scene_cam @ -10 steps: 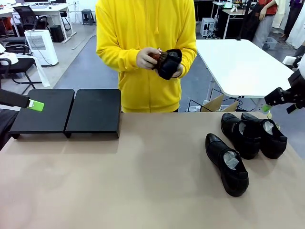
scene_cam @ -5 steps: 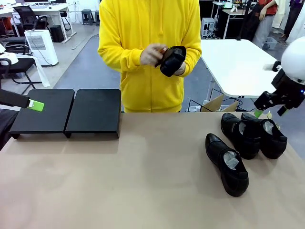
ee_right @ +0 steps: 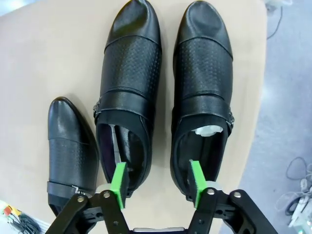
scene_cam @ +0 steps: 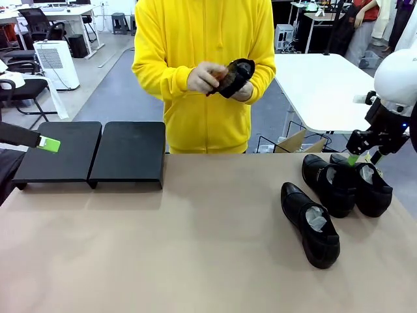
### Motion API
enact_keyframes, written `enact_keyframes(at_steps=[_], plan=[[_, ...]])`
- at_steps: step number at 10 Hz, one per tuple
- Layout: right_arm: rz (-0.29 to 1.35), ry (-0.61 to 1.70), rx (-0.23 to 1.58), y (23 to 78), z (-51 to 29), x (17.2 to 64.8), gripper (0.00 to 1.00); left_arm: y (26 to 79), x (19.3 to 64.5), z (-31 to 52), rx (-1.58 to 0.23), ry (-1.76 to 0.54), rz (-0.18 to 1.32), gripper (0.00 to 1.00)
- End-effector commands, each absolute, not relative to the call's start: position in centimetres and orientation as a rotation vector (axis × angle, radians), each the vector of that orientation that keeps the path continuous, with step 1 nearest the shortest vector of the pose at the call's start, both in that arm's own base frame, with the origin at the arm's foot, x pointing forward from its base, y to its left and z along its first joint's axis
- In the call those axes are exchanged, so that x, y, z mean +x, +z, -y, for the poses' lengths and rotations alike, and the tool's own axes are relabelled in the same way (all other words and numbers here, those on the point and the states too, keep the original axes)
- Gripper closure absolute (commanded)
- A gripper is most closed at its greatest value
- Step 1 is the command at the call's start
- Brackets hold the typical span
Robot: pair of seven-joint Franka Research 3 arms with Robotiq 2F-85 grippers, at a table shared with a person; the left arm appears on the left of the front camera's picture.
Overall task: Organize the shoes by placing them on the stand.
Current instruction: Pick up one Shoe and place it in the middle of the table.
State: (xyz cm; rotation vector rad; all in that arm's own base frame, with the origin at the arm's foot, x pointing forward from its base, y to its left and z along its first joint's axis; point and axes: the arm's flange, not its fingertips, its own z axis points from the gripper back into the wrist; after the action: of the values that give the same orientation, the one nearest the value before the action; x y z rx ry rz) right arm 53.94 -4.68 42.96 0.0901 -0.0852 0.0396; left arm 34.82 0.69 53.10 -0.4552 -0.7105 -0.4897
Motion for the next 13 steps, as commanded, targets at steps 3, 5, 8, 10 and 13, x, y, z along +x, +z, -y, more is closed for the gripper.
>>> enact_keyframes(at_steps=[3, 5, 8, 10, 13], plan=[[0.076, 0.022, 0.073, 40.4, 3.6, 55.4, 0.42, 53.0, 34.7, -0.8, -0.467, -0.500, 0.715, 0.00], [0.065, 0.020, 0.091, 39.3, 3.7, 56.3, 0.42, 53.0, 34.7, -0.8, -0.467, -0.500, 0.715, 0.00], [0.026, 0.015, 0.110, 37.9, 3.8, 57.3, 0.42, 53.0, 34.7, -0.8, -0.467, -0.500, 0.715, 0.00], [0.014, 0.013, 0.112, 37.4, 3.6, 57.6, 0.42, 53.0, 34.7, -0.8, -0.467, -0.500, 0.715, 0.00], [0.084, -0.030, 0.020, 40.0, 3.6, 55.9, 0.42, 53.0, 34.7, -0.8, -0.467, -0.500, 0.715, 0.00]])
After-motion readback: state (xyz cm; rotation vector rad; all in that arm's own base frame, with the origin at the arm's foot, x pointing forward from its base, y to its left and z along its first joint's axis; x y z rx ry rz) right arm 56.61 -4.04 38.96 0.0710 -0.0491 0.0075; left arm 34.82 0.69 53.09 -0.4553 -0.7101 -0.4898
